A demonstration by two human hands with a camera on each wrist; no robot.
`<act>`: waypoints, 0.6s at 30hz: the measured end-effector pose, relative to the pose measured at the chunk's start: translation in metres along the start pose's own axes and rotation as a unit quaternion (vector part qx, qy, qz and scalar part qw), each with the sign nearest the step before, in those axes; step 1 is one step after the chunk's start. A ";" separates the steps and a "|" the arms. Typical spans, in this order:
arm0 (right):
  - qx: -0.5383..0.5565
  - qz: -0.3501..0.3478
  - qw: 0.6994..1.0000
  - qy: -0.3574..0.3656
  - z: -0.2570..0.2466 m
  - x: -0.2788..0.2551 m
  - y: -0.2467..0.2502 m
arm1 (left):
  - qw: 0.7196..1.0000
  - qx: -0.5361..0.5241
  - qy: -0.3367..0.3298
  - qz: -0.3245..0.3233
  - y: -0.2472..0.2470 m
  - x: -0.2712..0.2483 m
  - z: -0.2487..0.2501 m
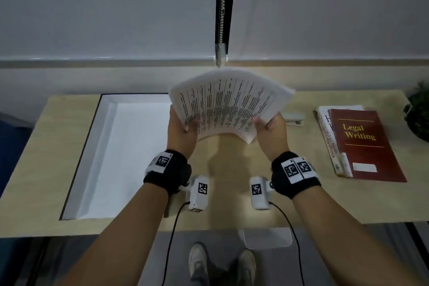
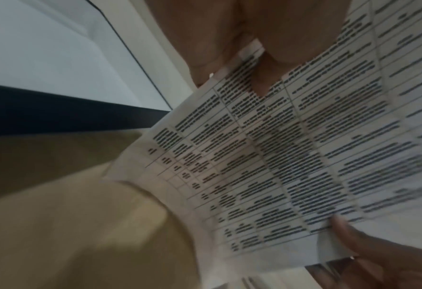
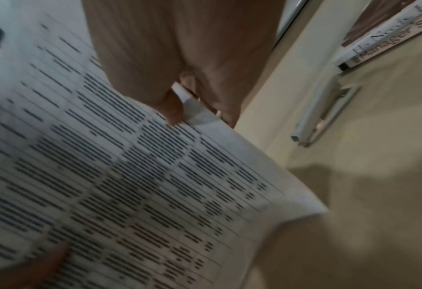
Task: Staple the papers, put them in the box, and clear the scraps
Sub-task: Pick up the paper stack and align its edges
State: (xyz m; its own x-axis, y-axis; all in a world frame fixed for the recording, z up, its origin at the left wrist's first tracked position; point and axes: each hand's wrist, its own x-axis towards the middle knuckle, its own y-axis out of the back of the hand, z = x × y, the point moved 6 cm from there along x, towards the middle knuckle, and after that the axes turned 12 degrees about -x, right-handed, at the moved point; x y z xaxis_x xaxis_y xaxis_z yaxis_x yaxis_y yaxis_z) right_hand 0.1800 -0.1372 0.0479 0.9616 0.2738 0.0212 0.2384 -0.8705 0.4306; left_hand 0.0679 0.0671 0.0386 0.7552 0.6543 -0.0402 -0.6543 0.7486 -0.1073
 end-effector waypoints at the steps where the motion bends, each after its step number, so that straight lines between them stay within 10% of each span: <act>1: -0.003 -0.009 1.000 -0.017 0.006 -0.001 -0.004 | 1.000 0.000 0.004 -0.007 0.000 -0.002 -0.002; 18: 0.005 -0.093 0.991 -0.091 0.022 0.007 -0.013 | 0.992 -0.052 0.117 0.019 -0.008 0.007 0.001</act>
State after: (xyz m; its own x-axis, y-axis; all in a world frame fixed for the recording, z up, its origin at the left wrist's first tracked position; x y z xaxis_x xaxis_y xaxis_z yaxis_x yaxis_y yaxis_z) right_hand 0.1862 -0.1332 0.0229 0.9096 0.3513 -0.2218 0.4136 -0.8165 0.4029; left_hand 0.0784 0.0653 0.0408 0.7265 0.6304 -0.2733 -0.6842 0.7006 -0.2026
